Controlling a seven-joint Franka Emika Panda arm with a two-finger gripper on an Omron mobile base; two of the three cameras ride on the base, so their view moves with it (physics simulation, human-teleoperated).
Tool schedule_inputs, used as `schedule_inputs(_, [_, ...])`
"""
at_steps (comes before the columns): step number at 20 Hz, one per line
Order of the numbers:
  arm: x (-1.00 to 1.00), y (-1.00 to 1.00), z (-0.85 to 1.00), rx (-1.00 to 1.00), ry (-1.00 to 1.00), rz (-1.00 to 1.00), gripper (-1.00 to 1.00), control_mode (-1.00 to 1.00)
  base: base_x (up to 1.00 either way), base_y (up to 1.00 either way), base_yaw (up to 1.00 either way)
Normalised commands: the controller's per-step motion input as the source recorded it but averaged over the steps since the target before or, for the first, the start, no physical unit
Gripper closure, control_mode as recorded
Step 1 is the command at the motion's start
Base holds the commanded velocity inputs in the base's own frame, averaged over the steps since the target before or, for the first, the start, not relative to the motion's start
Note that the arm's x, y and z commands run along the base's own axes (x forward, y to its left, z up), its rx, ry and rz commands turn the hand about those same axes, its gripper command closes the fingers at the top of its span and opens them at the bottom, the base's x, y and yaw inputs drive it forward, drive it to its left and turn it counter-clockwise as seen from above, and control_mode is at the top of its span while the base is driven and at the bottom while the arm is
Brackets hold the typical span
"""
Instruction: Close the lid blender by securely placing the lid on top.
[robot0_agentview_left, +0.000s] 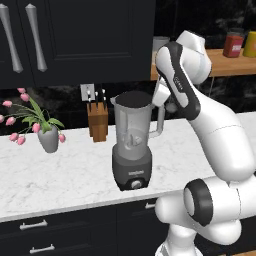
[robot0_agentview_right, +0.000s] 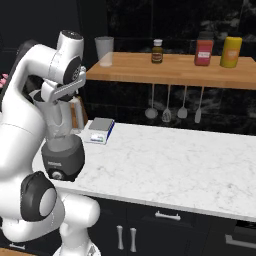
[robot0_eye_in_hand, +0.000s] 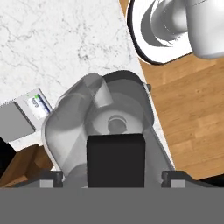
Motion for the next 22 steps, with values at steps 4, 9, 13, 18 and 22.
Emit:
schedule_inputs(4, [0.15,-0.09,0.08,0.00,-0.01,0.01,-1.00,-1.00,0.00,0.00,0.00])
schedule_inputs(9, [-0.17,-0.17,0.39,0.00,-0.14,0.02,-1.00,-1.00,0.00,0.00,0.00])
schedule_inputs(13, [-0.84,0.03,0.14,-0.02,-0.22,0.03,-1.00,-1.00,0.00,0.00,0.00])
schedule_inputs(18, [-1.00,0.23,-0.03,-0.09,-0.22,0.04,-1.00,-1.00,0.00,0.00,0.00])
schedule_inputs(22, [-1.00,0.02,-0.23,-0.05,-0.10,0.03,-1.00,-1.00,0.00,0.00,0.00])
